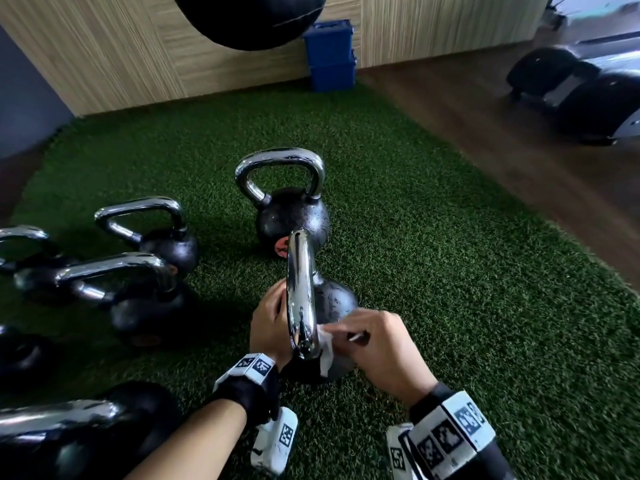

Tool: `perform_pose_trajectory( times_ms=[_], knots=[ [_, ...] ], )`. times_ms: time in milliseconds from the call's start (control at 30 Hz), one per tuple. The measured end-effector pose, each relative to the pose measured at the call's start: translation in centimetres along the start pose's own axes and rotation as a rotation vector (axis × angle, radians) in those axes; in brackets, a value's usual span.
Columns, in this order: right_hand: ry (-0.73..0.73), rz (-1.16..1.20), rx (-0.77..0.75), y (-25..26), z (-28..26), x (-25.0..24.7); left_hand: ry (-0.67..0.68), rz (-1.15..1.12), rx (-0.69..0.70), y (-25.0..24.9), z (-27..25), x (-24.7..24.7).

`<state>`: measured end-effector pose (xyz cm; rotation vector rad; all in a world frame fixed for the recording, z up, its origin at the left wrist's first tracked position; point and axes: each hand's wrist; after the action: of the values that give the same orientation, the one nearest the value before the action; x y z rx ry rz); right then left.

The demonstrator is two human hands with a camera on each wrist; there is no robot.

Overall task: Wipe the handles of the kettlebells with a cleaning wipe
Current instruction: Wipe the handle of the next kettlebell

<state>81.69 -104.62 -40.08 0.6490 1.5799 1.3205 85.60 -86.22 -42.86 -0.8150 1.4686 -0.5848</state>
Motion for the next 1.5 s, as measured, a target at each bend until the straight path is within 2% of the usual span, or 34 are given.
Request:
perform_pose_trajectory(
  times_ms=[100, 167, 333, 433, 500, 600, 767, 900, 1033, 1100, 1200, 1333, 1500],
  knots=[
    [0.164, -0.188, -0.141, 1.8, 2.2, -2.2, -0.013, -0.033, -0.026, -0.3, -0.1, 0.1],
    [0.316, -0.352, -0.17, 2.6, 3.6, -3.4, -0.018, -0.033, -0.018, -0.4, -0.2, 0.1],
    [0.578, -0.391, -0.126, 4.0, 6.0, -4.3, -0.055, -0.008, -0.014, -1.0, -0.4, 0.0],
    [0.658, -0.34, -0.065, 4.6, 6.8, -4.7, -0.062, -0.051, -0.007, -1.2, -0.5, -0.1],
    [0.683, -0.416, -0.018, 4.6, 7.2, -4.6, -0.076, -0.125, 0.008, -1.2, -0.5, -0.1],
    [0.681, -0.436, -0.01, 4.8, 7.6, -4.4, -0.076, -0.176, 0.011, -1.5, -0.6, -0.1],
    [0.702, -0.165, -0.046, 4.0, 7.2, -4.6, -0.065, -0.212, 0.045, -1.5, -0.6, -0.1],
    [0.718, 0.225, -0.05, 3.1, 6.3, -4.2, -0.044, -0.193, 0.045, -1.3, -0.5, -0.2],
    [0.523, 0.746, 0.038, 1.9, 6.0, -2.7, -0.061, -0.191, 0.063, -1.1, -0.3, -0.1],
    [0.52, 0.872, 0.037, 1.2, 5.7, -2.0, -0.067, -0.195, 0.076, -1.0, -0.3, -0.1],
    [0.518, 0.989, 0.019, 1.0, 5.5, -1.5, -0.072, -0.205, 0.104, -0.7, -0.3, 0.0],
    [0.385, 1.115, -0.04, 1.4, 6.7, -1.2, -0.071, -0.233, 0.095, -0.7, -0.2, 0.1],
    [0.225, 1.011, -0.074, 1.4, 6.9, -0.7, -0.032, -0.256, 0.117, -0.5, -0.3, 0.1]
  ],
)
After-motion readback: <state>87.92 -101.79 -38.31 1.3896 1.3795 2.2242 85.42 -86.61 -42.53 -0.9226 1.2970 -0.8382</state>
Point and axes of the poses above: each hand's wrist, its own z-axis towards the middle knuckle, its own x-axis out of the palm, y = z × x, and after that the axes turned 11 degrees about y, right-handed
